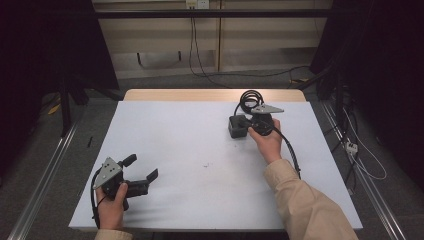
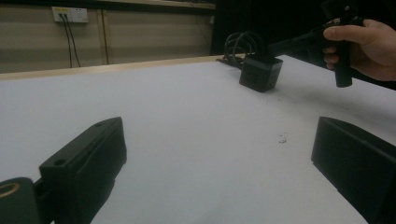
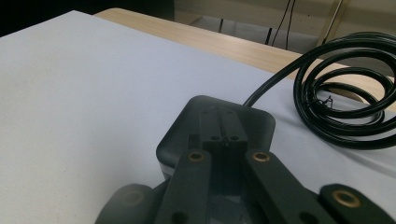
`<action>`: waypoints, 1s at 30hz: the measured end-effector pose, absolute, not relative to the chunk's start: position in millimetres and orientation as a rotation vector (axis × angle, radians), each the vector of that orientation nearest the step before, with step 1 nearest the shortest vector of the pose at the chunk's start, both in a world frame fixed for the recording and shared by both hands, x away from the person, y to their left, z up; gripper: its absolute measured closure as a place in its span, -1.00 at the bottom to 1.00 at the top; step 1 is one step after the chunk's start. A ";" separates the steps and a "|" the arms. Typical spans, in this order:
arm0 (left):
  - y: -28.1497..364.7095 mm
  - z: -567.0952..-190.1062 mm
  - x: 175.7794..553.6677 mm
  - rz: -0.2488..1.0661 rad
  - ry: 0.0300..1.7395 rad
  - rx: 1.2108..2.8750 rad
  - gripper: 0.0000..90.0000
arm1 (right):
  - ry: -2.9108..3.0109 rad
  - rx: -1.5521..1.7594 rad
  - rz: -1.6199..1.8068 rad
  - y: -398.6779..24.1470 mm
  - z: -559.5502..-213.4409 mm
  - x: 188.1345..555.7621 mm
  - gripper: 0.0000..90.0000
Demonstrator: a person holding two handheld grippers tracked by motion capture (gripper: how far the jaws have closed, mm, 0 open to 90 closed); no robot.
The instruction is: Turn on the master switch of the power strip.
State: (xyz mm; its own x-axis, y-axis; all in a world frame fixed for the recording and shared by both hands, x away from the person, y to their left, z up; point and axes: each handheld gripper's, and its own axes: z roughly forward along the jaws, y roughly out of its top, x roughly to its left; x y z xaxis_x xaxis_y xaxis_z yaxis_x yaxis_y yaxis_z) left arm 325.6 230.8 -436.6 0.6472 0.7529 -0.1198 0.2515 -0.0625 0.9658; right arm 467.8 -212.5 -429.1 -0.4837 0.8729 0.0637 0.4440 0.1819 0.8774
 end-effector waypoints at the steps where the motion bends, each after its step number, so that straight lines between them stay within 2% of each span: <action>1: 230.8 -436.7 325.7 0.503 0.842 1.626 -0.94 | 2.007 1.230 1.246 -212.4 -429.1 467.9 1.00; 30: 230.7 -435.9 323.5 0.507 0.844 1.625 -0.93 | 2.019 1.223 1.249 -213.4 -431.7 468.3 1.00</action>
State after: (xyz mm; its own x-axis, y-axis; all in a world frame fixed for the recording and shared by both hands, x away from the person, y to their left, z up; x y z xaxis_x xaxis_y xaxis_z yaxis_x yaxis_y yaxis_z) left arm 323.5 230.7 -435.9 0.6446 0.7553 -0.1188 0.2505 -0.0617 0.9662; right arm 468.3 -213.4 -431.7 -0.4945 0.8669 0.0624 0.4427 0.1894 0.8765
